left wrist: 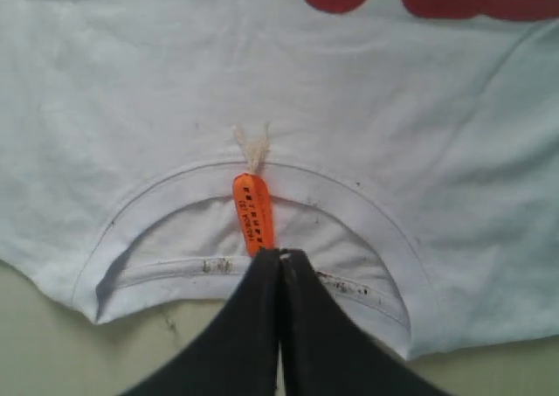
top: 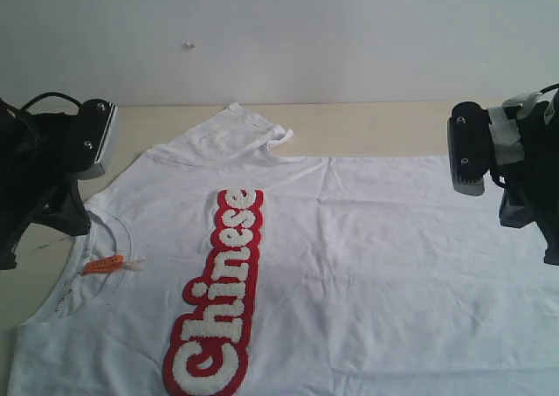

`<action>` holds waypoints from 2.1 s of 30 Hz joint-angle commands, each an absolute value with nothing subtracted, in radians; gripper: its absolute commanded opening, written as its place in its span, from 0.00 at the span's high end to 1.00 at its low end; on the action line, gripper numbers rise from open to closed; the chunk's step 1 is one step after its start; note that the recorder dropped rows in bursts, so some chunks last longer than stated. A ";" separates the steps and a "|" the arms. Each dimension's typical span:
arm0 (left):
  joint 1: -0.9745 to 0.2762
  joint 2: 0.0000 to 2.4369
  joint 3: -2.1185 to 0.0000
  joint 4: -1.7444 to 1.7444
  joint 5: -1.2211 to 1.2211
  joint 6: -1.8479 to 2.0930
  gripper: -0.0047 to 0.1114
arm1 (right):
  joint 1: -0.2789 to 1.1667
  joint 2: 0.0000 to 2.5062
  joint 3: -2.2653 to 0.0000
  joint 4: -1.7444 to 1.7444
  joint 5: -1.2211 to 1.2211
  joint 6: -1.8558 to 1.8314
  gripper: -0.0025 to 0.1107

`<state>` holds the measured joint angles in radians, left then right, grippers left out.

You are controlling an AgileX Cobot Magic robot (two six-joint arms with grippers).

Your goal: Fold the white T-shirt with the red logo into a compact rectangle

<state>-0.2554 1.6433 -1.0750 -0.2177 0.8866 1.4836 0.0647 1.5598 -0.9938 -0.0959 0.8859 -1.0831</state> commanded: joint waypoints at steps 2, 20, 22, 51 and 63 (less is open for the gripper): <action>-0.260 1.694 -1.074 -0.220 0.841 1.517 0.96 | -0.067 1.649 -1.011 -0.014 0.895 -1.208 0.98; -0.260 1.734 -1.074 -0.353 0.832 1.536 0.96 | -0.112 1.722 -1.011 -0.009 0.877 -1.261 0.56; -0.260 1.734 -1.074 -0.361 0.837 1.536 0.96 | -0.112 1.722 -1.011 -0.009 0.879 -1.252 0.42; -0.257 1.786 -1.074 -0.351 0.811 1.541 0.25 | -0.208 1.761 -1.007 -0.087 0.846 -1.388 0.14; -0.257 1.828 -1.074 -0.334 0.772 1.569 0.25 | -0.209 1.835 -0.944 -0.017 0.691 -1.481 0.14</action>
<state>-0.2554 1.8288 -1.0750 -0.3379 0.7755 1.5624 -0.2031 1.8212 -0.9491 -0.0496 0.6725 -1.4819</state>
